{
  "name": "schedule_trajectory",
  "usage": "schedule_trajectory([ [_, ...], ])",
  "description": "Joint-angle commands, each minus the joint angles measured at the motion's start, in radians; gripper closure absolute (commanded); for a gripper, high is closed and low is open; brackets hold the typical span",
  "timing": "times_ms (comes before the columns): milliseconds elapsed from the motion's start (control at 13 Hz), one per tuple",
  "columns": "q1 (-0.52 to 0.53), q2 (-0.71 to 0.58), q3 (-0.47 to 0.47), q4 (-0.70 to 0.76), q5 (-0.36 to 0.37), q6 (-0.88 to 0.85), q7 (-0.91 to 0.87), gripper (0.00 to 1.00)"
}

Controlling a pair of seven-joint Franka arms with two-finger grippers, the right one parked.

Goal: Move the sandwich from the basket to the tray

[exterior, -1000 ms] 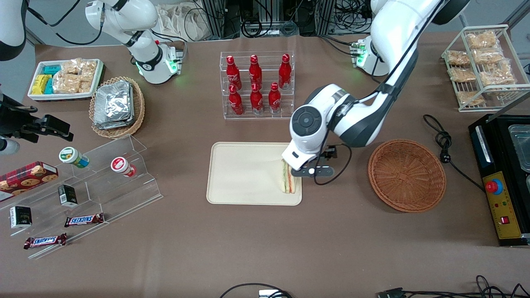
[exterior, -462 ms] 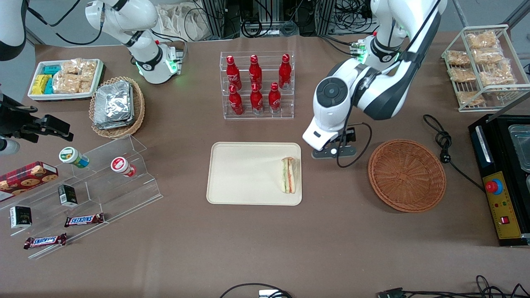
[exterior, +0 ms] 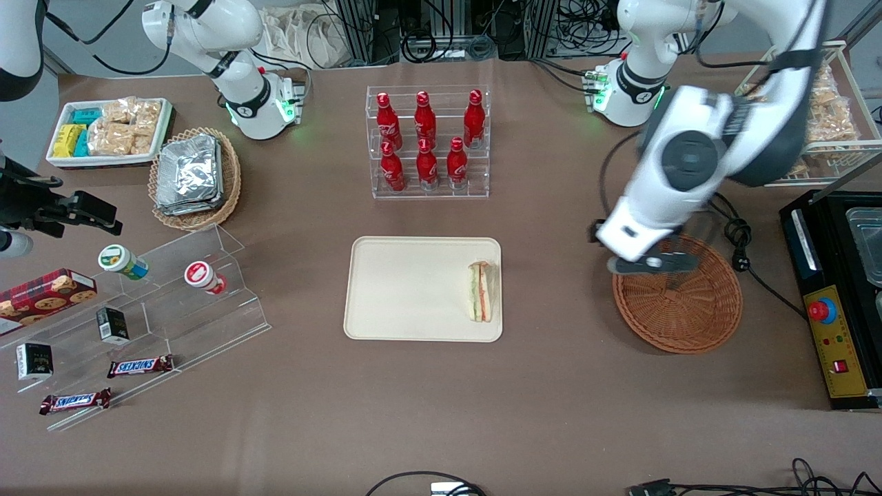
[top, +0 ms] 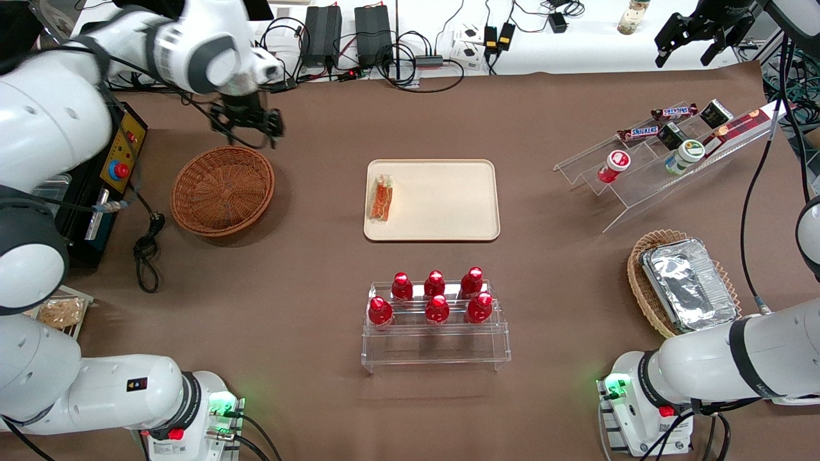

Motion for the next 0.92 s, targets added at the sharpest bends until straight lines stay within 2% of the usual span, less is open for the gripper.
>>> schedule_trajectory([
  [0,0.12,-0.009,-0.012,0.099,-0.054,-0.114,0.146,0.0],
  [77,0.169,-0.009,-0.012,0.12,-0.095,-0.14,0.187,0.0],
  [308,0.2,-0.006,-0.009,0.205,-0.099,-0.229,0.221,0.0],
  [692,0.199,-0.001,-0.01,0.245,-0.087,-0.242,0.241,0.0],
  [846,0.197,0.002,-0.01,0.246,-0.056,-0.238,0.249,0.0],
])
